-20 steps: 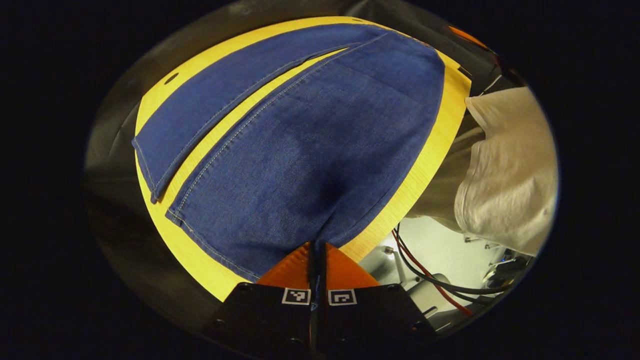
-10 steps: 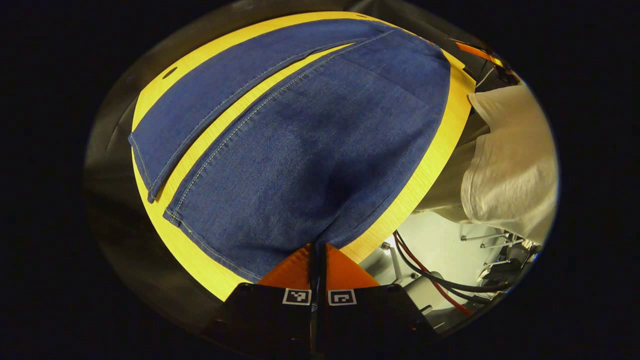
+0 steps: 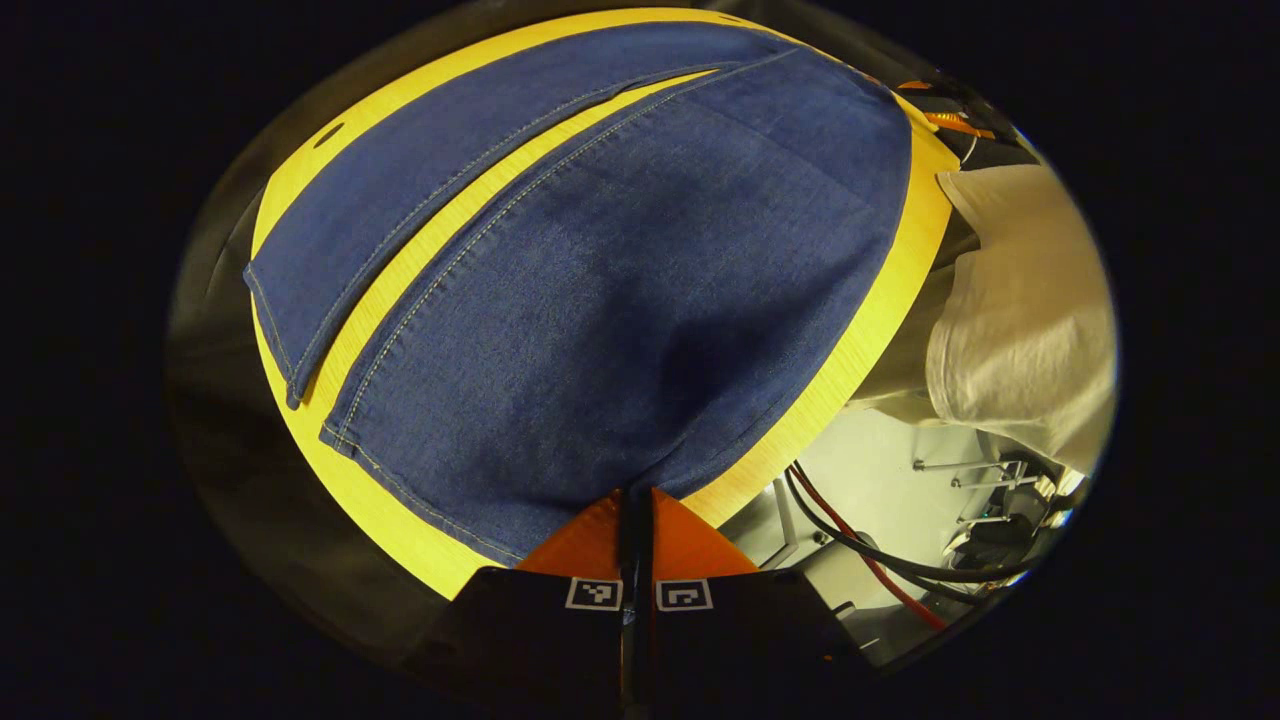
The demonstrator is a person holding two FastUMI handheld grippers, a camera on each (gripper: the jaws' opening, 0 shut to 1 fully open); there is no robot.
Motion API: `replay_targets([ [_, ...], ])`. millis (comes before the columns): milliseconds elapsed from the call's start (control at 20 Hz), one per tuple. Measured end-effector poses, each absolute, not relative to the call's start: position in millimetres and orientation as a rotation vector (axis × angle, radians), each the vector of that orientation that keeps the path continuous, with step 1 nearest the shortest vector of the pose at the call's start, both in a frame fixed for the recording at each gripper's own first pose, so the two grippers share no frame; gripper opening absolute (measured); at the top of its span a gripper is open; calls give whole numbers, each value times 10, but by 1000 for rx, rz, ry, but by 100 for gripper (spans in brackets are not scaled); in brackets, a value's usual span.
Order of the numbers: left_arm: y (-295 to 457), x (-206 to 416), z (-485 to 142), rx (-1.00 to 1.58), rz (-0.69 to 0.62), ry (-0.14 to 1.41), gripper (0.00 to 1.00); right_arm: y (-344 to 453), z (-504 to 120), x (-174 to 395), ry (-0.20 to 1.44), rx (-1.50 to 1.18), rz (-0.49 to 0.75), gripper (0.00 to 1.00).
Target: Grasp the waist and the cuffs of the jeans and fold them to make the two legs overlap; first hold the waist and fold one-third of the jeans toward the cuffs, then hold the cuffs and fold the remaining one-third in the same direction to finish folding.
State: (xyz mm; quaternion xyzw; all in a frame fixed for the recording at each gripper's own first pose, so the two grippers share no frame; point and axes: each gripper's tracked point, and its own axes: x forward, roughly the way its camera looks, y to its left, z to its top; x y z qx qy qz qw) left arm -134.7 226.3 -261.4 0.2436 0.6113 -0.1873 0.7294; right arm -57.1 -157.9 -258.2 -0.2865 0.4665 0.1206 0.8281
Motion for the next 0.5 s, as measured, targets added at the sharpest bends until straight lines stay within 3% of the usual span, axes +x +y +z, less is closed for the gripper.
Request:
replay_targets([
  [500, 2270, -1339, -2625, 542, -383, 1342, 0, -1763, -2935, -549, 1186, -713, 363, 100],
])
